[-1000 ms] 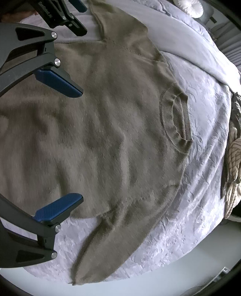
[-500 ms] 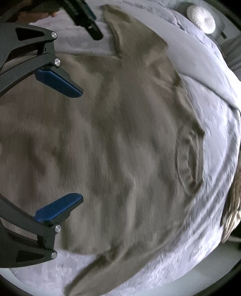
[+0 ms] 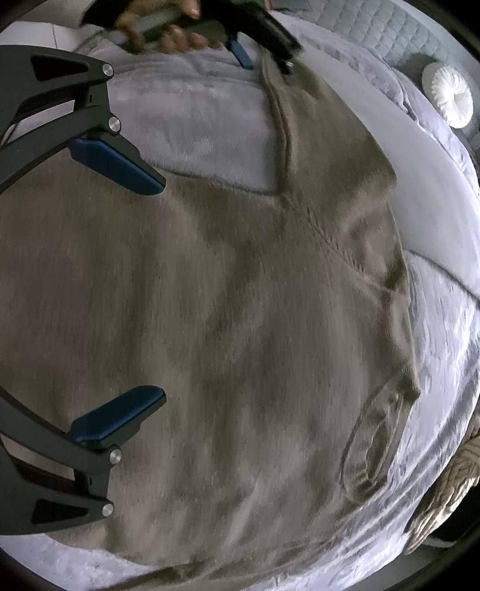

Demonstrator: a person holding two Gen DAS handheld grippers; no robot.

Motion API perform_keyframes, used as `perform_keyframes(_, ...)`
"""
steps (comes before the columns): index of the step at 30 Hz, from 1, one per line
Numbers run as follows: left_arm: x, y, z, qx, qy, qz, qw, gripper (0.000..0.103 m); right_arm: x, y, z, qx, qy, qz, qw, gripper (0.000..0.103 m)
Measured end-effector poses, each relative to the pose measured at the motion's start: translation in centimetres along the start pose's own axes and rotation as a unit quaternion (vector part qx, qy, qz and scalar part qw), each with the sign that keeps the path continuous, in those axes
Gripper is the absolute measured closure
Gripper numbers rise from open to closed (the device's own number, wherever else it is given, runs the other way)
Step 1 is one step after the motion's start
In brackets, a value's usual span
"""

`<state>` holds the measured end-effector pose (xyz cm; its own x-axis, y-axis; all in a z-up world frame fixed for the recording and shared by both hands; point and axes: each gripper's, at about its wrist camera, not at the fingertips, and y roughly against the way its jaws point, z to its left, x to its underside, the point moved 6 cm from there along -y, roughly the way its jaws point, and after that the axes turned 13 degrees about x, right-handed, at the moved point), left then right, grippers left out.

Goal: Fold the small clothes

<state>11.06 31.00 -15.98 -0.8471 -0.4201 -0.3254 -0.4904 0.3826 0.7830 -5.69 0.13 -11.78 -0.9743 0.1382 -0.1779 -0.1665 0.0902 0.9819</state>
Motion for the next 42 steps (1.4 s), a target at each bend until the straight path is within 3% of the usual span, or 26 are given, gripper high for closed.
perform_keyframes(4,-2.3,-0.6,0.1,0.013,0.018,-0.037,0.9991,0.004,-0.1,-0.1,0.6,0.000,0.006,0.001,1.000,0.000)
perform_keyframes(5,-2.9,-0.3,0.0,0.007,0.018,-0.052,0.9984,0.022,-0.1,0.0,0.7,-0.001,0.006,0.001,1.000,0.000)
perform_keyframes(6,-3.5,-0.1,0.1,0.005,0.018,-0.058,0.9981,0.048,-0.2,0.0,0.8,-0.001,0.005,0.001,1.000,0.000)
perform_keyframes(7,-4.0,0.0,0.2,0.011,0.022,-0.058,0.9980,0.063,-0.2,0.0,0.7,-0.002,0.005,0.001,1.000,0.000)
perform_keyframes(8,-4.1,-0.1,0.3,0.018,0.027,-0.059,0.9978,0.092,-0.2,0.1,0.6,-0.003,0.004,0.001,1.000,0.000)
perform_keyframes(9,-4.0,0.2,0.5,0.028,0.028,-0.061,0.9973,0.097,-0.3,0.2,0.5,-0.005,0.004,0.000,1.000,0.000)
perform_keyframes(14,-4.4,3.3,-1.0,0.054,-0.014,-0.090,0.9944,0.097,-0.1,1.0,-0.8,-0.012,-0.010,-0.014,1.000,0.000)
perform_keyframes(19,-4.1,4.6,-9.2,0.100,-0.102,-0.091,0.9856,0.097,-0.2,1.3,-3.1,-0.016,-0.037,-0.023,0.999,0.000)
perform_keyframes(25,1.2,3.2,-22.7,0.189,-0.217,-0.040,0.9568,0.097,0.6,2.0,-8.2,-0.012,-0.095,-0.035,0.995,0.000)
perform_keyframes(30,7.4,-1.4,-31.0,0.218,-0.281,0.027,0.9341,0.097,1.9,1.9,-13.8,0.002,-0.149,-0.035,0.988,0.000)
perform_keyframes(35,15.3,-8.4,-35.1,0.187,-0.339,0.116,0.9148,0.097,3.6,1.0,-19.0,0.017,-0.190,-0.020,0.982,0.000)
perform_keyframes(40,20.6,-12.6,-33.1,0.128,-0.362,0.174,0.9068,0.097,4.6,-0.5,-22.1,0.026,-0.209,-0.007,0.977,0.000)
perform_keyframes(42,21.4,-13.0,-32.6,0.106,-0.373,0.172,0.9055,0.090,4.3,-0.7,-22.6,0.027,-0.209,-0.008,0.978,0.000)
